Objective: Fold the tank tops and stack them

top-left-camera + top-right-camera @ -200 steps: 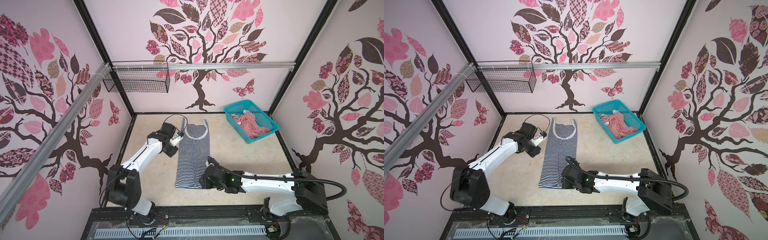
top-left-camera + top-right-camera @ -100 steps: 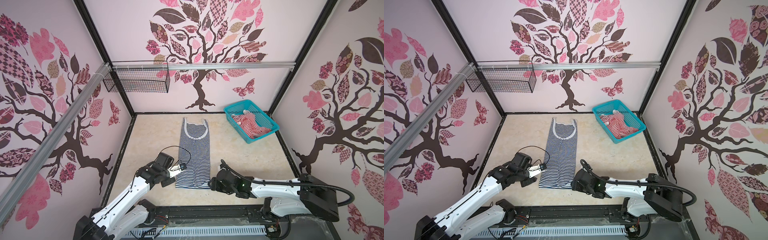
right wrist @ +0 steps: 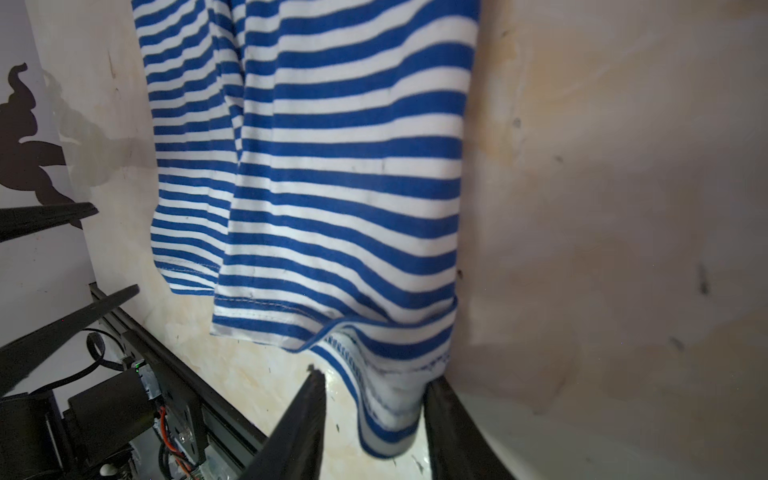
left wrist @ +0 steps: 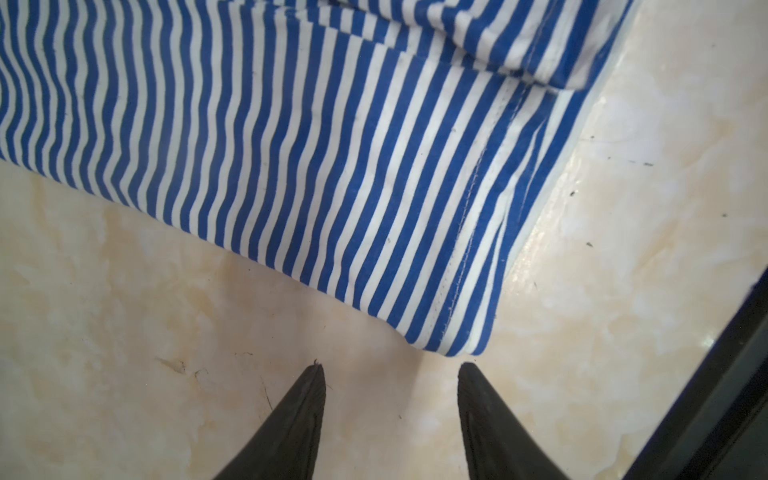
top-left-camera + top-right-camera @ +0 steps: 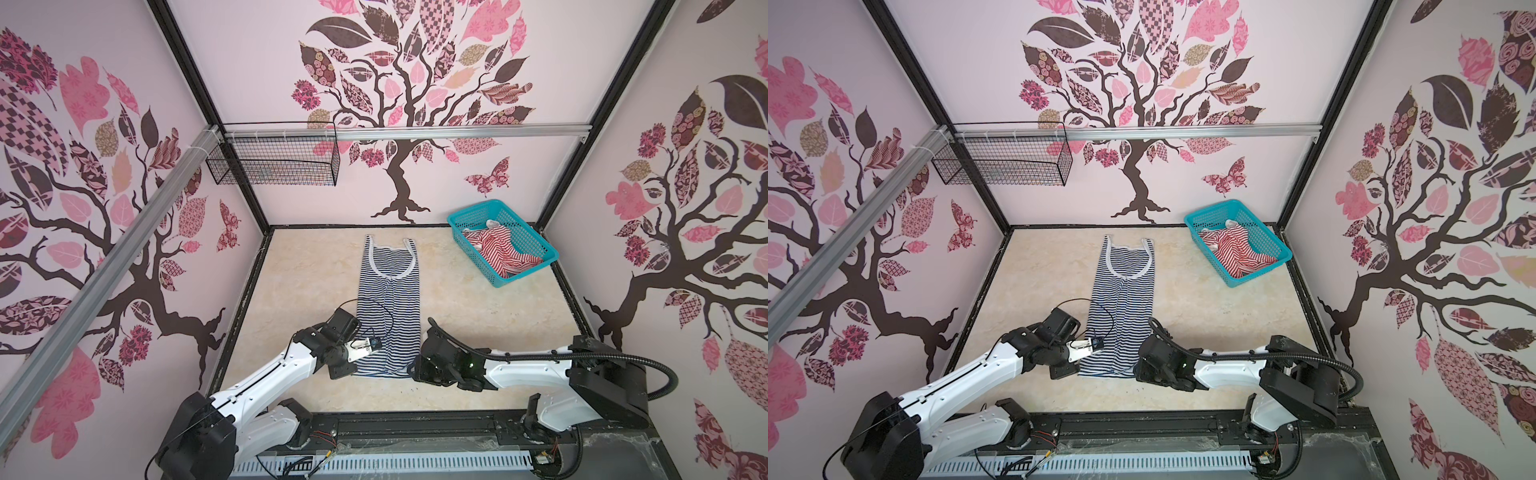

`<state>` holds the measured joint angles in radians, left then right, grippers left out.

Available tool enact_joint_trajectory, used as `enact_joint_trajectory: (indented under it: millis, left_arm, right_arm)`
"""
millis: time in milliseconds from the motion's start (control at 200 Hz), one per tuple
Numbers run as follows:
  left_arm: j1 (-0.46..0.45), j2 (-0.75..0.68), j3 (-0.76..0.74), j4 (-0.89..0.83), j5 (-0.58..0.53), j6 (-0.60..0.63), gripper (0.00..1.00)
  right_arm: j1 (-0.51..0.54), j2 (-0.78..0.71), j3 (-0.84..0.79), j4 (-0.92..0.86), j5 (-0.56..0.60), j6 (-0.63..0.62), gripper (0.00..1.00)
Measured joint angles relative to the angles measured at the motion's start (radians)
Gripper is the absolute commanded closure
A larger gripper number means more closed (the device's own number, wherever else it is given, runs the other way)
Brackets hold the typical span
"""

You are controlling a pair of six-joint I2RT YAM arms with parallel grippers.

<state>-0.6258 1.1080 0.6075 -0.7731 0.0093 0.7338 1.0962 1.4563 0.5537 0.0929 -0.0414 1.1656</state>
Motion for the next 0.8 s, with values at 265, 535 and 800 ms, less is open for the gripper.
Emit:
enact_joint_trajectory:
  millis: [265,535,800]
  left_arm:
    - [-0.122,0.027,-0.032,0.038,-0.013,-0.008,0.44]
    - [-0.127,0.151,-0.03,0.104,-0.072,-0.008,0.56]
    - [-0.128,0.164,-0.018,0.077,-0.058,-0.007,0.98]
  right_arm:
    - [0.0,-0.013,-0.005,-0.007,0.001,-0.005,0.83]
    - [0.0,-0.055,-0.005,-0.017,0.013,-0.005,0.92]
    - [0.0,-0.118,-0.005,-0.044,0.029,-0.007,1.0]
